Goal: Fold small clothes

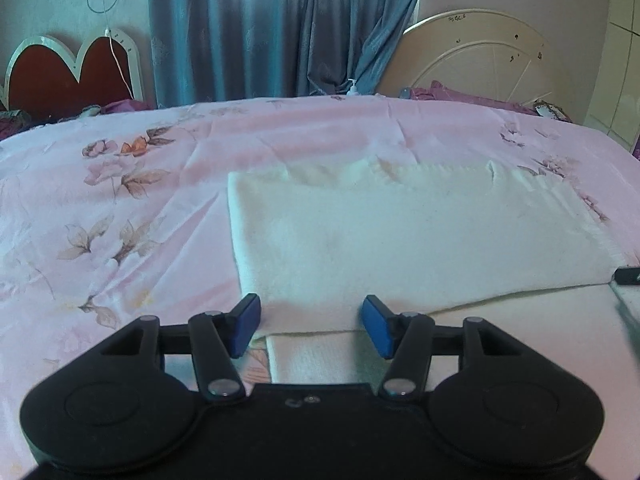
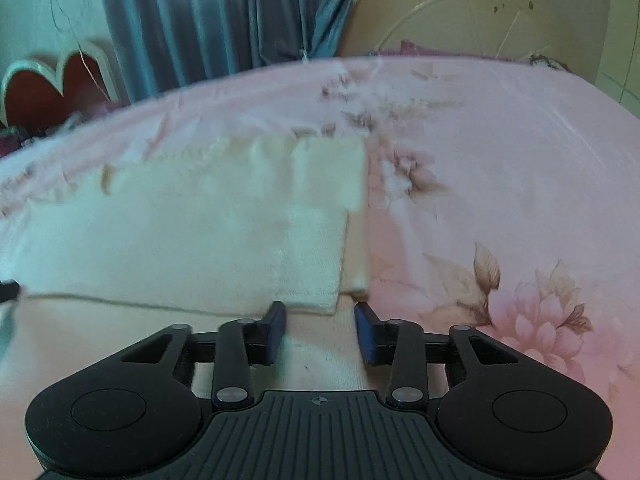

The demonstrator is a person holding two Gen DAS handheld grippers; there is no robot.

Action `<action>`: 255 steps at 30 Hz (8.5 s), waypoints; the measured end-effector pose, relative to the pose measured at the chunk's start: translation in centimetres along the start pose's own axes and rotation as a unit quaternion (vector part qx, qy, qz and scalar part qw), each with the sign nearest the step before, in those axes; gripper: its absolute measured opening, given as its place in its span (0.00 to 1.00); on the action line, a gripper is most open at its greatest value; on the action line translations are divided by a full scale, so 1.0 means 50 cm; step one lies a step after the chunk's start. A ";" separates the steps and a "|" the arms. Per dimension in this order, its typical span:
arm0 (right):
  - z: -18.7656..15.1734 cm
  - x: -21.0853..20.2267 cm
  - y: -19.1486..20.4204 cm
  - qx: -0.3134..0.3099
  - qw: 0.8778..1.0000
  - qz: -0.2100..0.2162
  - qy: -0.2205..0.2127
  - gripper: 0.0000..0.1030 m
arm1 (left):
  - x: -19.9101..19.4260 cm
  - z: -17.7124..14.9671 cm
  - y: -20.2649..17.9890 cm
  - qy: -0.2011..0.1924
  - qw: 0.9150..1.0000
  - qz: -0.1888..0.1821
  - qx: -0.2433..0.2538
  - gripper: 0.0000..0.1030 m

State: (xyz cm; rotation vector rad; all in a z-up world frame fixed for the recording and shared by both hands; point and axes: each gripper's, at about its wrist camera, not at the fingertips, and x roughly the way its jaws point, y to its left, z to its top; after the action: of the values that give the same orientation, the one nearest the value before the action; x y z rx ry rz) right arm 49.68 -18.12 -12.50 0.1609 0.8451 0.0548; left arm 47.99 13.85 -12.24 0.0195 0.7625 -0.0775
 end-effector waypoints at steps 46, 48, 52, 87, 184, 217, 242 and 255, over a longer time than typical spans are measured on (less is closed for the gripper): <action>-0.409 -0.418 -0.152 0.086 0.986 0.132 0.047 0.46 | -0.414 -0.383 0.001 0.060 0.989 -0.084 -0.109 0.36; -0.428 -0.429 -0.163 0.102 0.983 0.143 0.048 0.45 | -0.432 -0.403 0.004 0.063 0.987 -0.090 -0.121 0.35; -0.449 -0.449 -0.168 0.122 0.976 0.175 0.051 0.43 | -0.450 -0.433 0.016 0.067 0.978 -0.120 -0.158 0.33; -0.179 -0.477 -0.137 0.066 0.968 0.226 -0.081 0.03 | -0.452 -0.230 0.053 -0.117 0.946 -0.161 -0.254 0.03; 0.179 0.157 0.012 -0.085 0.994 0.045 -0.042 0.52 | 0.132 0.153 -0.006 -0.034 0.997 -0.065 0.008 0.51; 0.032 0.068 0.151 -0.169 0.978 0.124 -0.006 0.34 | 0.038 0.042 -0.153 -0.021 0.995 -0.097 0.031 0.59; -0.052 -0.046 0.157 -0.185 0.974 0.129 0.026 0.34 | -0.048 -0.042 -0.173 0.003 0.996 -0.077 0.036 0.59; -0.123 -0.086 0.186 -0.189 0.972 0.133 0.052 0.32 | -0.107 -0.099 -0.170 0.013 0.995 -0.096 0.004 0.52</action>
State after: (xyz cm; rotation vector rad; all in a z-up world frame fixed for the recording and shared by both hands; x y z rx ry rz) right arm 42.37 -8.71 -11.79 -0.0890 0.8972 0.4765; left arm 40.04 5.96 -12.03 -0.0446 0.7880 -0.2633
